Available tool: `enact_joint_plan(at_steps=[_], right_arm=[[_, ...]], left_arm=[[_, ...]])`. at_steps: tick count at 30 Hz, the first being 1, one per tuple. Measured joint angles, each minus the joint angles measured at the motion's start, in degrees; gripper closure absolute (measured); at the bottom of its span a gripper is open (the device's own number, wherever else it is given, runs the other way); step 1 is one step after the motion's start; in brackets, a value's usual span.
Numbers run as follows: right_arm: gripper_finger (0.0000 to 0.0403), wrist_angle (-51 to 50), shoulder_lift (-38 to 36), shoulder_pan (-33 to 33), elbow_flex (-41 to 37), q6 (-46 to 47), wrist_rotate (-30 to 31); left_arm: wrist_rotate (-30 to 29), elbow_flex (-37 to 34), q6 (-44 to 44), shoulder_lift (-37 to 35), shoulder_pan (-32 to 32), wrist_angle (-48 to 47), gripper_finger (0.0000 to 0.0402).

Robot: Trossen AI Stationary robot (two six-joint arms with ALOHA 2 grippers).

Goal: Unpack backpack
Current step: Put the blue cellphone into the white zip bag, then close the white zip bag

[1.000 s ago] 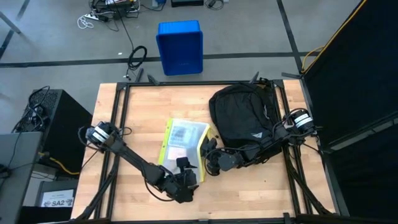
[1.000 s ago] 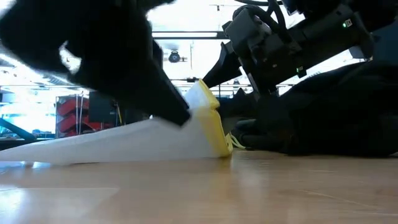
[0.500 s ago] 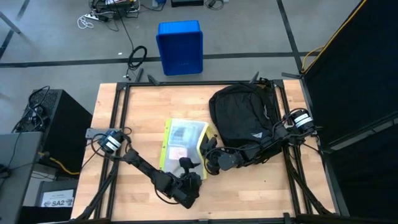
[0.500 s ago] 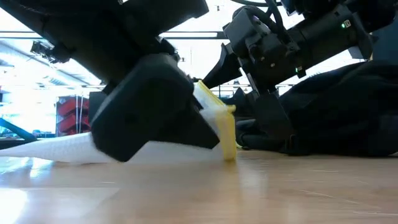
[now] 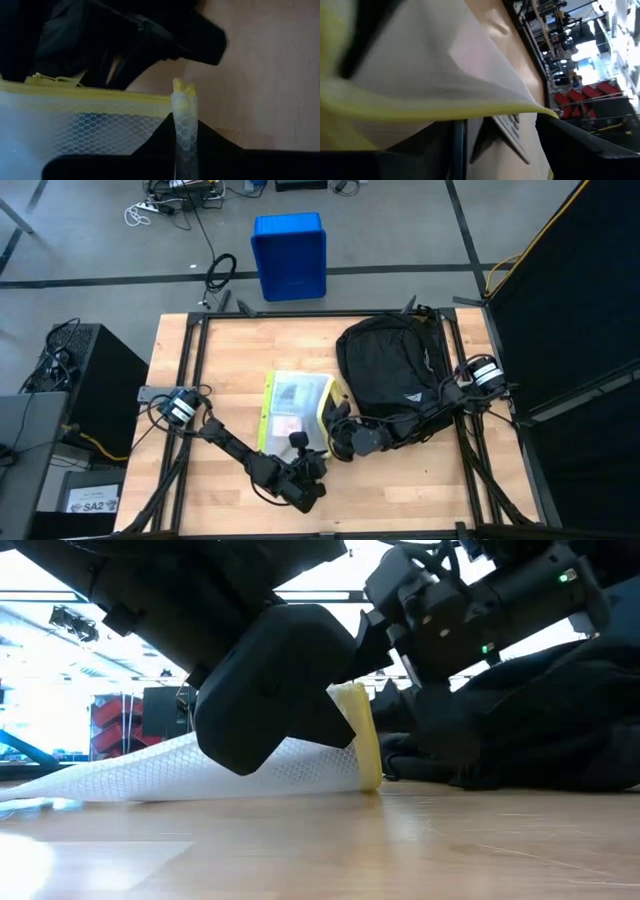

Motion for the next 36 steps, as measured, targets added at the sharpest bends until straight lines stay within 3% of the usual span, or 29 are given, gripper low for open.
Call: enact_joint_plan(at_steps=[9, 15, 21, 25, 28, 31, 36], right_arm=[[0.0145, -2.2, -0.8, 2.9, 0.0, 4.9, -0.8], [0.0146, -8.3, -2.6, 3.2, 0.0, 15.5, -5.0], [0.0150, -10.6, -2.9, 5.0, 0.0, 16.4, -5.2], [0.0149, -13.7, -5.1, 7.3, 0.0, 16.4, -2.6], [0.0147, -21.4, -8.1, 8.8, 0.0, 17.9, 2.6], [0.0150, -31.9, -10.9, 7.3, 0.0, 23.6, 6.2], [0.0169, -39.5, -11.5, -1.1, -0.1, 28.0, 3.5]], left_arm=[[1.2, 0.0, 0.6, 0.0, 0.0, 0.3, 0.0402], [1.4, 0.0, 0.7, 0.0, 0.0, 0.5, 0.0402], [1.6, 0.0, 0.7, 0.0, 0.0, 0.4, 0.0402], [2.0, 0.0, 0.7, 0.0, 0.0, 0.1, 0.0402], [2.4, 0.0, 0.7, 0.0, 0.0, 0.0, 0.0402], [2.4, -0.1, 0.7, 0.0, 0.0, 0.0, 0.0402], [2.4, -0.1, 0.7, 0.0, 0.0, 0.0, 0.0402]])
